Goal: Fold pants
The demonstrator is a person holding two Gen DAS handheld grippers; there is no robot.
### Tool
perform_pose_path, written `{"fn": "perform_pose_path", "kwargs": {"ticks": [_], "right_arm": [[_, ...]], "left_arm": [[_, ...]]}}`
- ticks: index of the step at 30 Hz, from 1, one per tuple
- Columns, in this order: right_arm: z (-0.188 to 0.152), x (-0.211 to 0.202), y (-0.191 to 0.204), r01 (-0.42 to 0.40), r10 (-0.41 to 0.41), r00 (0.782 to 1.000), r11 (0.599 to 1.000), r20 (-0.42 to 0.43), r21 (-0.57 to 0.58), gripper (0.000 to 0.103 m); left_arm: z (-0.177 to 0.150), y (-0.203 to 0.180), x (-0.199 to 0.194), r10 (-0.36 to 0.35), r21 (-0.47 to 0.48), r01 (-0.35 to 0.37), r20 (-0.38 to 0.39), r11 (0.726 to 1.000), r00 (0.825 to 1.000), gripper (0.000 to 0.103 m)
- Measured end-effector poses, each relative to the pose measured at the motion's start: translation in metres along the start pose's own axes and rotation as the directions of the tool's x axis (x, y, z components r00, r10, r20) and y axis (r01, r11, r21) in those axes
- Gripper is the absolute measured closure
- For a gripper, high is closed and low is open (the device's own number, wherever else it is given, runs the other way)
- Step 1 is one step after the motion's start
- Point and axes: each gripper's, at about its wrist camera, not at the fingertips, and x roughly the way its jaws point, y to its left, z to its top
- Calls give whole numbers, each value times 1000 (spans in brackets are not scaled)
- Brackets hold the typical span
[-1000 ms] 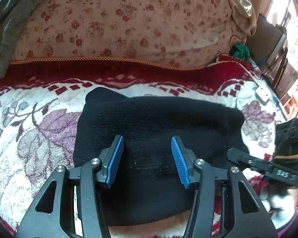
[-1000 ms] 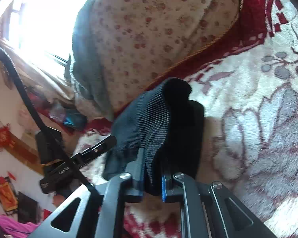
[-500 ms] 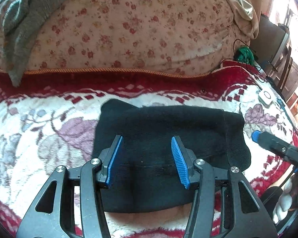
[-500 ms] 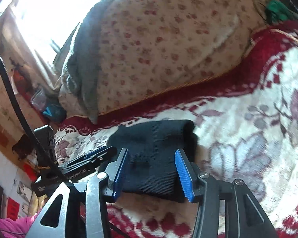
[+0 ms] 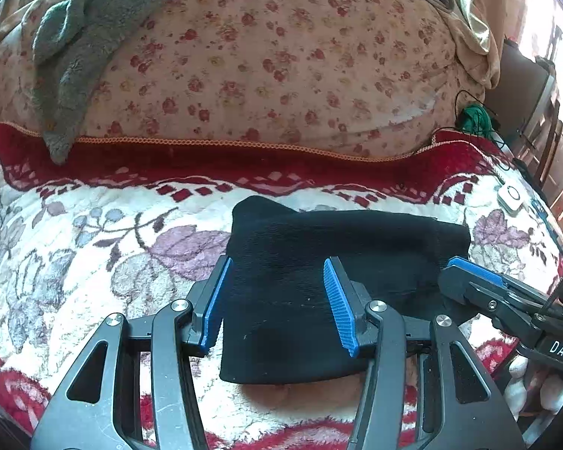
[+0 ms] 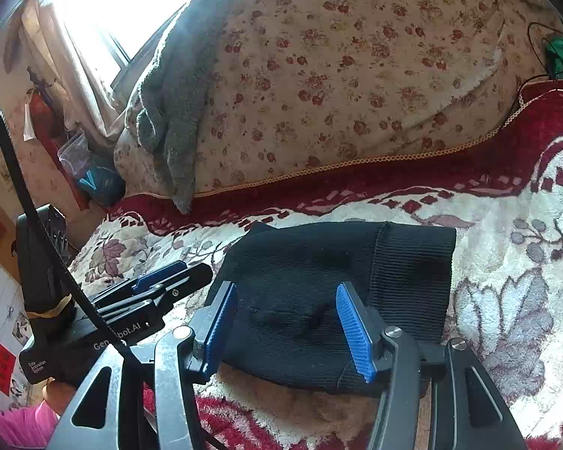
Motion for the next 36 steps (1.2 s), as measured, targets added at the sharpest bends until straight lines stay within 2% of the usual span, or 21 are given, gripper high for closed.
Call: {"fn": "perform_pose_path", "kwargs": {"ticks": [2, 6, 8, 9, 11, 17, 20, 21, 22, 25, 26, 27, 29, 30, 31, 34, 36], "right_arm": [[0, -1, -1, 14, -14, 1000, 1000, -3, -2, 47], [-1, -7, -16, 56, -56, 998, 998, 10, 23, 29], [-1, -10, -28, 82, -82, 997, 996, 11, 32, 28], [-2, -12, -36, 101, -101, 995, 994, 8, 43, 26], [-3, -12, -51, 111, -111, 994, 991, 0, 69, 21], [-14, 8, -96, 54, -41, 997, 980, -73, 189, 19], [-24, 26, -113, -51, 80, 993, 956, -88, 288, 17], [-28, 32, -117, -87, 121, 989, 942, -86, 323, 15], [-30, 37, -120, -108, 143, 987, 933, -77, 343, 14], [-30, 40, -118, -136, 164, 985, 934, -58, 331, 11], [-28, 42, -116, -146, 175, 983, 935, -62, 322, 16], [-26, 45, -112, -172, 200, 978, 936, -62, 306, 35], [-25, 50, -105, -171, 195, 979, 945, -59, 279, 41], [-25, 49, -103, -174, 194, 980, 947, -48, 270, 46], [-26, 47, -102, -179, 196, 980, 947, -38, 268, 48], [-24, 39, -96, -188, 199, 980, 949, -18, 253, 55], [-20, 34, -92, -201, 209, 978, 948, -7, 248, 58]], "left_arm": [[-1, 3, 1, -3, -5, 3, -4, 1000, 1000, 54], [-4, 14, 6, -47, -39, 45, -35, 998, 998, 54], [-6, 23, 10, -53, -61, 50, -50, 997, 997, 49], [-7, 29, 13, -69, -83, 64, -59, 994, 996, 43], [-8, 39, 17, -114, -128, 105, -69, 986, 991, 40], [-10, 49, 40, -204, -193, 178, -126, 965, 971, 36], [-12, 50, 58, -217, -216, 179, -168, 960, 962, 36], [-12, 51, 63, -232, -228, 190, -176, 955, 957, 34], [-12, 52, 68, -242, -240, 196, -181, 951, 953, 27], [-12, 55, 79, -280, -282, 223, -183, 933, 942, 24], [-12, 55, 82, -289, -293, 229, -182, 928, 940, 24], [-12, 56, 84, -288, -299, 227, -177, 927, 941, 24], [-11, 52, 84, -280, -284, 226, -166, 932, 946, 32], [-10, 50, 83, -293, -270, 242, -166, 932, 942, 43], [-9, 47, 80, -284, -253, 238, -165, 938, 945, 45], [-6, 47, 72, -278, -233, 239, -153, 943, 948, 62], [-3, 50, 65, -290, -248, 249, -145, 936, 946, 66]]}}
